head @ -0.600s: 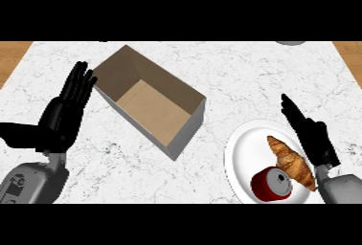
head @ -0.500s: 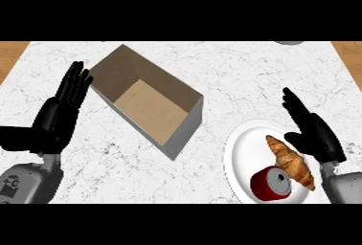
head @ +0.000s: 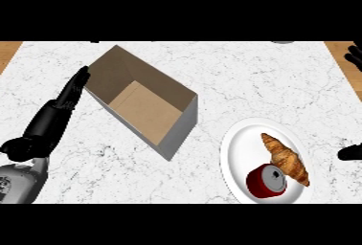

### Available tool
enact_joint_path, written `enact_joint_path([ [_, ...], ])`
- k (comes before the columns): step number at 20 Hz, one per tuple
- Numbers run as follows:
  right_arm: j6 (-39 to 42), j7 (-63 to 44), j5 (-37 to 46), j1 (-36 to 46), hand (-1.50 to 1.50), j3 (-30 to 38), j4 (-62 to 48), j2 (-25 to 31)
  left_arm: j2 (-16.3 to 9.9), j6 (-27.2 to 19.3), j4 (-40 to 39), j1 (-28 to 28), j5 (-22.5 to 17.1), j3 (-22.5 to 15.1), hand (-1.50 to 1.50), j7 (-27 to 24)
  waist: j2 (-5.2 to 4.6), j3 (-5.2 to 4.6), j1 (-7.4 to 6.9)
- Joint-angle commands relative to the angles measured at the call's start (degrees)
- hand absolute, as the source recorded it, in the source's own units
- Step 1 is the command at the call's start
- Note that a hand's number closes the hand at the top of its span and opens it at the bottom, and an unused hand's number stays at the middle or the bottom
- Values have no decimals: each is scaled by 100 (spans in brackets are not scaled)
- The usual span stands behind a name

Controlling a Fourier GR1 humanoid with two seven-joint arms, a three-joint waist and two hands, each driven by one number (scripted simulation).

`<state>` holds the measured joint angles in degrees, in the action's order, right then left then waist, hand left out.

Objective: Pick the can from the plate and place it in the cardboard box

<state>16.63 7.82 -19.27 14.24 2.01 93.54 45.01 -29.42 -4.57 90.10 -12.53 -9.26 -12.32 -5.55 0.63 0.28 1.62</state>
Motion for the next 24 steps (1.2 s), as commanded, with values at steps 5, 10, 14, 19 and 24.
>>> enact_joint_path([
  [5, 696, 1936, 1292, -631, -150, 217, 629, 608, 14, 235, -138, 209, 197, -132, 0, -134, -49, -26, -82],
  [10, 1210, 2173, 1986, -607, -150, 271, 602, 1343, 101, 303, -132, -75, 155, -72, 0, 204, -64, -25, -134],
  [14, 1454, 1385, 2416, -540, -150, -80, 1583, 1822, 10, 416, -291, 2, 166, 75, 0, -93, -55, -43, -124],
  [19, 1617, 355, 2839, -902, -150, -615, 2947, 1803, 235, 274, -155, 281, 368, -86, 0, -151, -35, -41, -96],
  [24, 1869, -557, 3182, -1140, -150, -661, 3764, 1850, 404, 257, -488, 95, 572, -76, 0, -191, -50, -35, -58],
])
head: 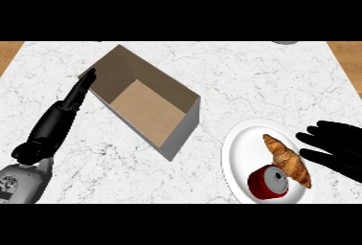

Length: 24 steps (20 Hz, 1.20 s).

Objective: Pick the can from the plate and place it in the cardboard box

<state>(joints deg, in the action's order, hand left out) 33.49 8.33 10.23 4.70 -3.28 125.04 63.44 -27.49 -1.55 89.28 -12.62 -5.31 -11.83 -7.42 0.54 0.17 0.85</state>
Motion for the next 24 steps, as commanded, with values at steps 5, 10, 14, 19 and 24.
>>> enact_joint_path([
  [5, 309, -1758, 798, -333, -150, -982, 1136, -437, 297, 121, -548, -196, 126, 9, 0, 145, -65, -24, -44],
  [10, 762, -2171, 808, -344, -150, -999, 1241, -818, 302, 320, -625, -114, 336, 166, 0, -165, -55, -20, -56],
  [14, 955, -2967, 1058, -125, -150, -1524, 1471, -1159, 333, 368, -137, 88, 334, 157, 0, 99, -47, -22, -101],
  [19, 746, -2685, 1790, 225, -150, -1773, 764, -1544, 377, 475, 34, 86, 348, 228, 0, 367, -52, -15, -128],
  [24, 814, -2534, 2239, 207, -150, -2003, 689, -1742, 418, 662, -249, -109, 341, 487, 0, 327, -55, -16, -90],
])
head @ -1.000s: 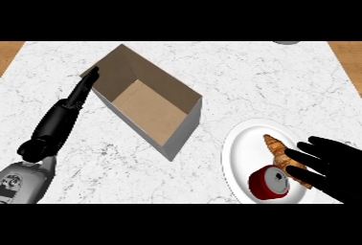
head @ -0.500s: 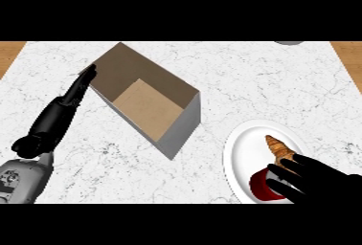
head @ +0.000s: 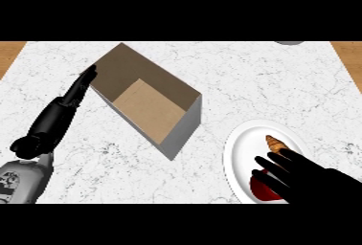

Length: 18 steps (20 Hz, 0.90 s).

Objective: Pick the can from the plate and place it in the cardboard box

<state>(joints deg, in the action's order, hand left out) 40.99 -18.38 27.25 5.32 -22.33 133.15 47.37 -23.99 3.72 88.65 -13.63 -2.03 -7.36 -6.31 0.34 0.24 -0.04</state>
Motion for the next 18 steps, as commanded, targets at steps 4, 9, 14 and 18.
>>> enact_joint_path([
  [4, -142, 423, 1209, 21, -150, -365, -550, -166, 191, 107, -193, 87, 145, 72, 0, 82, -35, -22, 2],
  [9, -277, 206, 1940, -119, -150, -830, -654, -698, 113, 334, 309, 145, 86, 249, 0, 516, -25, -23, -7],
  [14, -608, 1136, 2086, -262, -150, -584, -1213, -701, 357, 325, -114, 116, 269, 364, 0, 160, -35, -23, 10],
  [18, -345, 1414, 2026, 230, -150, -330, -1733, -821, 322, 591, -287, 123, 265, 392, 0, 40, -44, -24, -14],
])
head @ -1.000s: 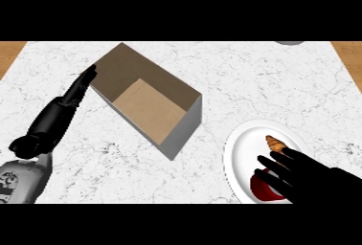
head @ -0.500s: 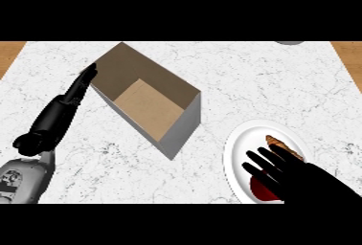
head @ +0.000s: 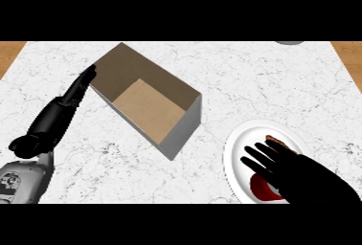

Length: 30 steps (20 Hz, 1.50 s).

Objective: Pick the can from the plate and place it in the cardboard box

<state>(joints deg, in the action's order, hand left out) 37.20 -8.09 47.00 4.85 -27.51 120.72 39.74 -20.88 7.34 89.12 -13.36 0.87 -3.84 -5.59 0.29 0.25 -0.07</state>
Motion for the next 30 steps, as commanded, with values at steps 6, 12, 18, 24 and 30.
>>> enact_joint_path([
  [6, -316, 204, 847, -255, -150, -141, -501, -324, -1, 382, -134, 123, -46, 267, 0, 136, -26, -24, 8],
  [12, -425, 684, 983, -68, -150, 122, -1066, -501, 318, 178, 77, 335, 368, 79, 0, 123, -28, -24, -4],
  [18, -868, 1419, 1270, -57, 150, -108, -1346, -438, 575, 28, -136, 220, 659, -63, 0, 16, -32, -24, 7],
  [24, -2013, 1969, 1805, -234, 150, -197, -1703, -620, 373, 401, -12, 46, 340, 294, 0, 263, -29, -22, 13],
  [30, -1914, 1976, 1920, -54, 150, -193, -1154, -1009, 603, 250, -128, -297, 537, 253, 0, 508, -28, -25, 38],
])
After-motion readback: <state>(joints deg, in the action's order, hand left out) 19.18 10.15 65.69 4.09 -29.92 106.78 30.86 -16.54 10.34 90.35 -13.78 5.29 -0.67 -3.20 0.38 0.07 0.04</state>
